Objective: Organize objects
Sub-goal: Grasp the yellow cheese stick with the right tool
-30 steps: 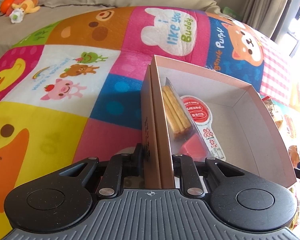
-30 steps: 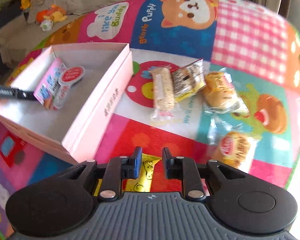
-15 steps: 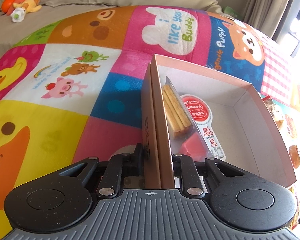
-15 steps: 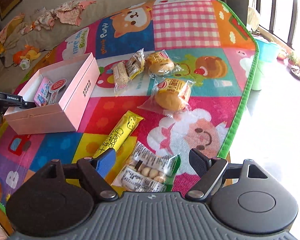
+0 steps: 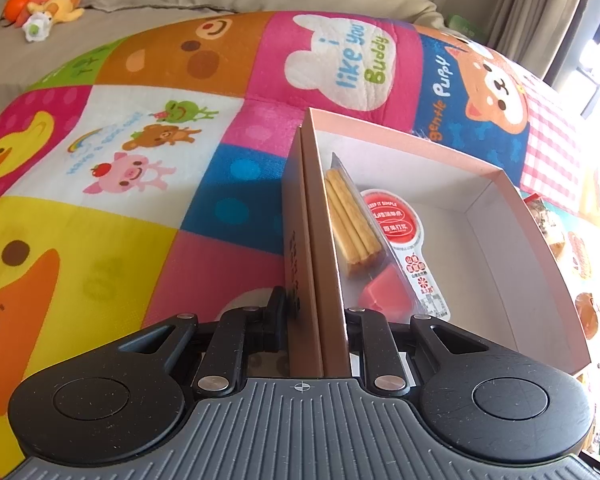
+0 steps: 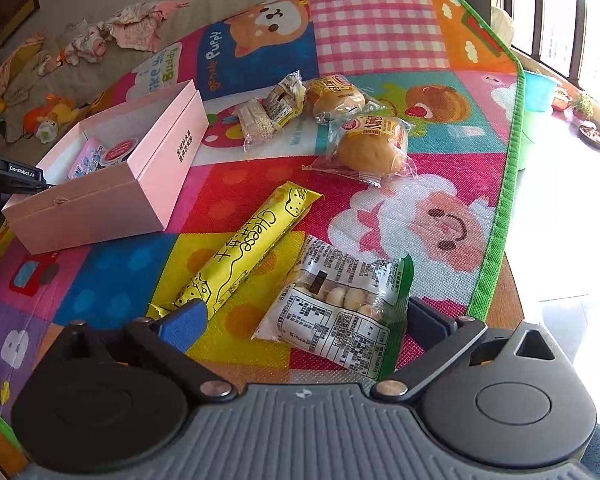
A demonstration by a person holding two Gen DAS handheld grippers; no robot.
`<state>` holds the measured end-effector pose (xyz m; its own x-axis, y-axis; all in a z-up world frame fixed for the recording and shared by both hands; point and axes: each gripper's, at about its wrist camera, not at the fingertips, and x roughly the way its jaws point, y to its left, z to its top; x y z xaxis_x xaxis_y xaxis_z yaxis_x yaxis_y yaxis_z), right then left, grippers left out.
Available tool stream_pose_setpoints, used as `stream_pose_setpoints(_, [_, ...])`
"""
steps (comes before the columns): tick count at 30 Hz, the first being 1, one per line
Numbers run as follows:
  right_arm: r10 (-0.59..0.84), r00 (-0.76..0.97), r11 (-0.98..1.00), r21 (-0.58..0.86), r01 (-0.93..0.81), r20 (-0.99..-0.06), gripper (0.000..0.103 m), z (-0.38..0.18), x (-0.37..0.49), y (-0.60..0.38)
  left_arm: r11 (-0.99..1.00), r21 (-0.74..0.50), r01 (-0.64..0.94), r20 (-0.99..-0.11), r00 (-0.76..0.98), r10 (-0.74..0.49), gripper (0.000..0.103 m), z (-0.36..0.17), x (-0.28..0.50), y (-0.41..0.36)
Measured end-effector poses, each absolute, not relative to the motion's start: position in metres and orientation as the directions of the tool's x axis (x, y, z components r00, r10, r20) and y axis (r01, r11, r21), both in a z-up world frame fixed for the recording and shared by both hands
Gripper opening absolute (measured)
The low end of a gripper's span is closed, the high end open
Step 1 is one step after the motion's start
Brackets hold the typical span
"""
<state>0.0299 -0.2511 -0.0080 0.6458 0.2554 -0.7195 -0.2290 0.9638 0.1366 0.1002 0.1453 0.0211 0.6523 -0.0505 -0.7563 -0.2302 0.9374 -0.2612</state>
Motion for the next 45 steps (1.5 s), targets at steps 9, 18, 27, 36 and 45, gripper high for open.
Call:
stream_pose_setpoints(9, [0.214,0.637,0.953,0.015,-0.303,-0.741,0.103,-0.011,0.025,-0.238,0.935,-0.270,-0.231,-0.754,0.654,-0.056,0.022,0.021,0.100,0.146])
stream_pose_setpoints(18, [-0.105,0.783,0.883,-0.420,-0.210,-0.613,0.103,-0.002,0.015,-0.248,0.935,-0.269,-0.230,-0.755,0.653,-0.057,0.022,0.021,0.100,0.145])
stream_pose_setpoints(27, [0.208,0.682,0.978,0.137,-0.157,-0.701,0.098,0.016,0.037,-0.279,0.936,-0.267,-0.228,-0.757,0.650,-0.058,0.022,0.021,0.099,0.145])
stream_pose_setpoints(36, [0.314,0.683,0.950,0.219,-0.225,-0.660,0.077,0.019,0.050,-0.237,0.939,-0.257,-0.228,-0.763,0.644,-0.053,0.022,0.022,0.100,0.143])
stream_pose_setpoints(45, [0.303,0.623,0.937,0.108,-0.331,-0.721,0.041,0.000,0.067,-0.180,0.940,-0.256,-0.226,-0.764,0.643,-0.054,0.022,0.023,0.100,0.142])
